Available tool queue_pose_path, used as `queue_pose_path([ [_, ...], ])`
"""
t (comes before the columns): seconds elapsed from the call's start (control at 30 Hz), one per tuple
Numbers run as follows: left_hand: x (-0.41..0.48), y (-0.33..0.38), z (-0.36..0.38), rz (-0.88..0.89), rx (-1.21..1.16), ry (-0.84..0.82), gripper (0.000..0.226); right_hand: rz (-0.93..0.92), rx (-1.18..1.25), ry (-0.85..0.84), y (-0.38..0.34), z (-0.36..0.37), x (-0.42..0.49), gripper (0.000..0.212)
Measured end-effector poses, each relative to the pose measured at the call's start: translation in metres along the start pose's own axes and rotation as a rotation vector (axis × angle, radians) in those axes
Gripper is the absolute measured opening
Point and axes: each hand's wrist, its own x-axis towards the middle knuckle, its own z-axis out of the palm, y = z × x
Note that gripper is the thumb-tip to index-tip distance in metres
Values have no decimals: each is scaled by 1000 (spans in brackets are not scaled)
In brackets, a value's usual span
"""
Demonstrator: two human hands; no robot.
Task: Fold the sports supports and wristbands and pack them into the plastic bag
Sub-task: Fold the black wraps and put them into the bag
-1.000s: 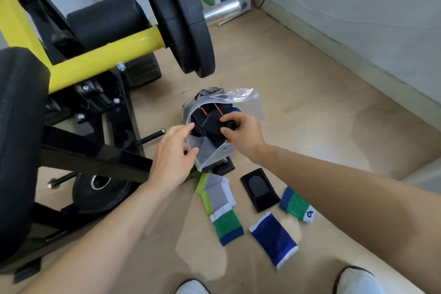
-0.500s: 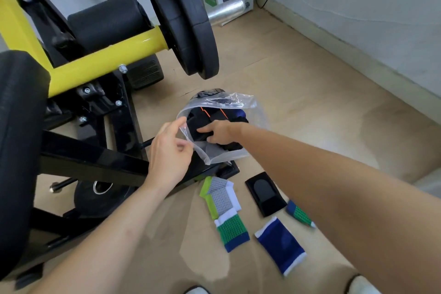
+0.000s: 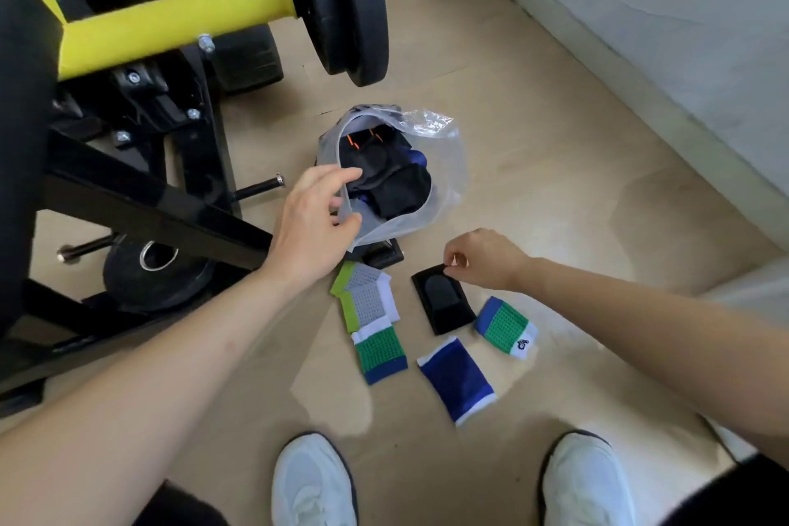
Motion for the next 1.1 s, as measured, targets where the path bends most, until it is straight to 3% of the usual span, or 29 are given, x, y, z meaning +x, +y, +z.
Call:
queue_pose_path([
  [0.07, -5, 2, 4, -11, -45, 1, 53, 65, -57, -147, 17, 24, 7, 40],
  [0.17, -11, 0, 6, -25, -60, -2, 53, 91, -105, -160, 25, 58, 17, 73],
  [0.27, -16, -2, 4, -40, -48, -6, 52, 107, -172, -147, 23, 80, 23, 84],
  [0.37, -21, -6, 2, -24, -13, -6, 52, 143, -135, -107, 21, 86, 29, 71],
  [0.53, -38, -4, 5, 8, 99, 34, 37, 125, 291, -93, 15, 62, 23, 17],
  [0.7, -55, 5, 18, -115, -17, -38, 28, 128, 689, -167, -15, 0, -13, 11],
  [0.83, -61, 17, 28, -350, -147, -195, 37, 85, 904, -143, -46, -48, -44, 13],
  [0.93, -65, 33, 30, -506, -349, -363, 33, 74, 948, -70, -66, -74, -68, 16],
  [1.1, -73, 56, 22, -507, -539, -442, 15, 62, 891, 167, -86, -96, -106, 19],
])
